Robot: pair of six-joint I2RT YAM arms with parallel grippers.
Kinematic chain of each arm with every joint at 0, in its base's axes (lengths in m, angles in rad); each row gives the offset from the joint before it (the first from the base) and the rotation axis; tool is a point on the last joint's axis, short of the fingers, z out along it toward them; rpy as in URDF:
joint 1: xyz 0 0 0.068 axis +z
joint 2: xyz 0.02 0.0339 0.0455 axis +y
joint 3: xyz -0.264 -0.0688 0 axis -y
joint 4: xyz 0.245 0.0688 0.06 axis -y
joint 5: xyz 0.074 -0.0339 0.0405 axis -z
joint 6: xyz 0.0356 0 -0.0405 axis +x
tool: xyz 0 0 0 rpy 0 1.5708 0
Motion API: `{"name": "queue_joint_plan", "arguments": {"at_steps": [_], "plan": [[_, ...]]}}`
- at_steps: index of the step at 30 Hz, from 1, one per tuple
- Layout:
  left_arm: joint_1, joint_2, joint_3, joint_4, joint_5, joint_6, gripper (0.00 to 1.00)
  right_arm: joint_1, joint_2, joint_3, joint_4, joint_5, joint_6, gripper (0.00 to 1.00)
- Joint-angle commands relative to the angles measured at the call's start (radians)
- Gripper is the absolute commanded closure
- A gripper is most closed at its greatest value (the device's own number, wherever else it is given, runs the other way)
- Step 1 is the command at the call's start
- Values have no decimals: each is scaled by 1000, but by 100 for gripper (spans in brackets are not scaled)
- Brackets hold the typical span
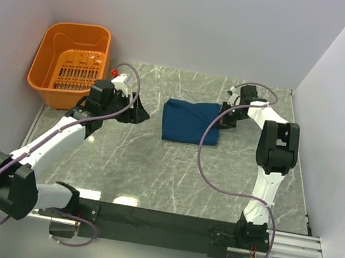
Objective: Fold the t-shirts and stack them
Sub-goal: Fold the tshirt, then neatly place the folded tshirt to the corner
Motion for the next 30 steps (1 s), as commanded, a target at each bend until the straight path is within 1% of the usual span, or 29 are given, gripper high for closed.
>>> {"name": "queue_joint_plan", "arguments": {"at_steps": [1, 4, 5, 7, 8, 11, 12, 13, 15, 17, 18, 19, 21, 22, 23, 24, 26, 30], "plan": [[0, -25, -1, 0, -10, 10, 28, -57, -49, -4, -21, -18, -39, 100], [-2, -37, -9, -2, -11, 12, 28, -88, -63, 17, -42, -9, -62, 100], [-2, -45, -15, -2, -13, 12, 28, -149, -60, 29, -56, -5, -85, 100], [-2, -52, -23, 0, -11, 13, 28, -195, -46, 71, -105, 11, -124, 100], [-2, -57, -32, 1, -11, 13, 28, -247, -39, 91, -148, 18, -169, 100], [0, -65, -49, 10, -2, 10, 28, -320, 1, 178, -249, 59, -282, 100], [0, -65, -53, 20, 1, 6, 29, -359, 25, 230, -278, 71, -318, 100], [-1, -65, -59, 27, 5, 3, 29, -377, 41, 258, -305, 120, -371, 100], [-2, -60, -69, 47, 19, -6, 29, -422, 79, 333, -357, 168, -414, 100], [-2, -51, -73, 58, 28, -11, 28, -453, 96, 370, -362, 231, -447, 100], [-2, -46, -70, 61, 36, -14, 28, -464, 110, 399, -351, 257, -450, 98], [-2, -45, -69, 63, 39, -14, 28, -481, 118, 416, -352, 275, -457, 81], [-2, -36, -58, 61, 42, -10, 28, -490, 130, 453, -351, 330, -464, 66], [-2, -32, -50, 53, 44, -6, 28, -490, 127, 454, -346, 349, -470, 45], [0, -32, -40, 50, 42, -5, 28, -490, 121, 454, -343, 369, -473, 42], [-1, -31, -35, 47, 39, 0, 28, -489, 100, 445, -329, 381, -476, 34], [0, -34, -24, 38, 32, 4, 29, -479, 78, 441, -317, 425, -484, 32], [2, -51, 3, 7, -19, 26, 28, -464, -32, 398, -285, 493, -514, 30]]}}
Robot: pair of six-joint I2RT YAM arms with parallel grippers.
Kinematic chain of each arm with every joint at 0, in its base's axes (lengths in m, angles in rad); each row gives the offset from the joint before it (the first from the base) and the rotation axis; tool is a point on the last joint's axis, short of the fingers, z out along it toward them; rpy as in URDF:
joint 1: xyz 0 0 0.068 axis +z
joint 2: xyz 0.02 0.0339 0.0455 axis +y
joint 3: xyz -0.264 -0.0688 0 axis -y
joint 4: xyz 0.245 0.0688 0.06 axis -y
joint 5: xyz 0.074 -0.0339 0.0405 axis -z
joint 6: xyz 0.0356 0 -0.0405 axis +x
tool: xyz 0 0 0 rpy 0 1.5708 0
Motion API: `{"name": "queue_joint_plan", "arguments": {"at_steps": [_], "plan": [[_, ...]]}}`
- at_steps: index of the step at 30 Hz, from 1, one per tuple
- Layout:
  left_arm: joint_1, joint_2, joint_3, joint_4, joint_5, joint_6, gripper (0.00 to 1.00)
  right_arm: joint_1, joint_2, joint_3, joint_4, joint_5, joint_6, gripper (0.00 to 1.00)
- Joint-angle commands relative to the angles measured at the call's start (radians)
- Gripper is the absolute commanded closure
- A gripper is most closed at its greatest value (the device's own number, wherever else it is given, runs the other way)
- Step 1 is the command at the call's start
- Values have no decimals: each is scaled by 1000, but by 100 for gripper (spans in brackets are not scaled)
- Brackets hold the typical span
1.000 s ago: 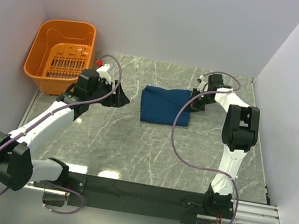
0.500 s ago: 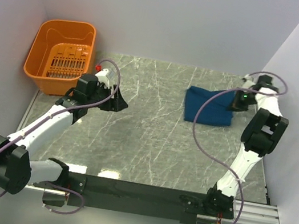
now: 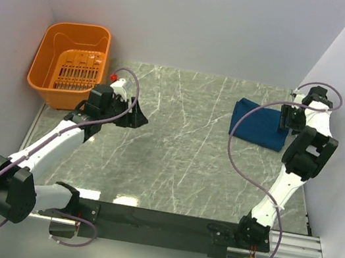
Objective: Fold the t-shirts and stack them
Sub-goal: Neatly place the folded tshirt to the corner
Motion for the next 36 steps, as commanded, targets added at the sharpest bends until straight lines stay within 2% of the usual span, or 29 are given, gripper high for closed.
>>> {"name": "queue_joint_plan", "arguments": {"at_steps": [1, 3, 5, 6, 8, 12, 15, 17, 19, 20, 22, 26, 30, 36], "plan": [[0, -34, 75, 0, -67, 25, 27, 21, -166, -13, 30, 97, -56, 30], [3, -52, 88, -23, -119, 24, 23, 37, -229, -47, 28, 111, -78, 30], [6, -90, 102, -39, -230, -4, 7, 57, -314, -109, 47, 116, -101, 29], [11, -107, 102, -42, -263, -13, 1, 64, -348, -136, 59, 111, -106, 21], [17, -172, 91, -36, -345, -33, 1, 74, -449, -211, 94, 96, -104, 20], [47, -276, 59, -19, -403, -33, 1, 101, -633, -367, 217, 86, -64, 15], [70, -305, 72, -75, -440, 2, 0, 103, -781, -510, 361, 115, 76, 11], [83, -304, 91, -144, -469, 22, 1, 89, -853, -621, 451, 215, 210, 10], [103, -304, 95, -184, -491, 36, 1, 57, -847, -613, 382, 69, 261, 19], [107, -307, 94, -192, -497, 48, 1, 48, -820, -574, 279, 24, 267, 21], [118, -327, 82, -198, -512, 56, 1, 45, -838, -632, 266, 11, 307, 23], [130, -356, 56, -198, -508, 60, 1, 46, -1029, -777, 392, 71, 367, 16], [133, -367, 36, -200, -501, 56, 1, 48, -1105, -806, 377, 181, 440, 16], [132, -365, 30, -221, -485, 34, 1, 48, -1212, -846, 361, 188, 392, 13]]}}
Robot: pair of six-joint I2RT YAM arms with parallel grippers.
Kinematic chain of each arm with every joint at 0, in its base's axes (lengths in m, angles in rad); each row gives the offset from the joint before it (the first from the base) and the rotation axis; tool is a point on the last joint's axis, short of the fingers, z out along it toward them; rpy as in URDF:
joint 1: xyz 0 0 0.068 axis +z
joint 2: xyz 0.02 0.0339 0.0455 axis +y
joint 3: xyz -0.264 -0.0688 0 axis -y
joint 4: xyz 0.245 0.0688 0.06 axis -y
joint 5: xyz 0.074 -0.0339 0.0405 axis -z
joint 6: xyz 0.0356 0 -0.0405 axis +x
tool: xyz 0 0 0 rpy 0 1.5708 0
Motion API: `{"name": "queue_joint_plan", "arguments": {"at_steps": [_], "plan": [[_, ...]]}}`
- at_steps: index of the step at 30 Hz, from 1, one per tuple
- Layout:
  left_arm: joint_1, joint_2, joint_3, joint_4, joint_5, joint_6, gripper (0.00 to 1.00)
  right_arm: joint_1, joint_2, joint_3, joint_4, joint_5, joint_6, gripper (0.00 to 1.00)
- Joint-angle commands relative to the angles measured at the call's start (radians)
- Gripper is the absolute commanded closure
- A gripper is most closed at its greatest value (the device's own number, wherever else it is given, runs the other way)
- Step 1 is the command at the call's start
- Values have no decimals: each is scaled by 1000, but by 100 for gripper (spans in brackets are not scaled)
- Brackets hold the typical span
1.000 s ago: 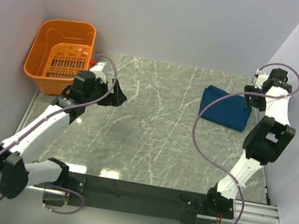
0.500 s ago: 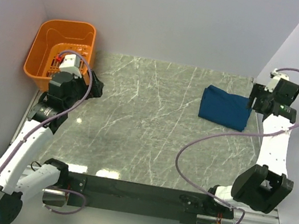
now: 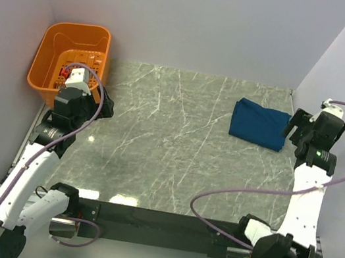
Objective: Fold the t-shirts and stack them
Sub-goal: Neatly place the folded tshirt to the corner
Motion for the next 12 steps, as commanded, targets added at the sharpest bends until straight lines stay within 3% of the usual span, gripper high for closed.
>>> {"name": "queue_joint_plan", "arguments": {"at_steps": [1, 12], "plan": [[6, -13, -5, -6, -1, -9, 1, 2, -65, -29, 30, 16, -15, 13], [6, -8, -3, -18, 8, -42, 1, 0, -90, -67, 60, -24, -46, 11]]}}
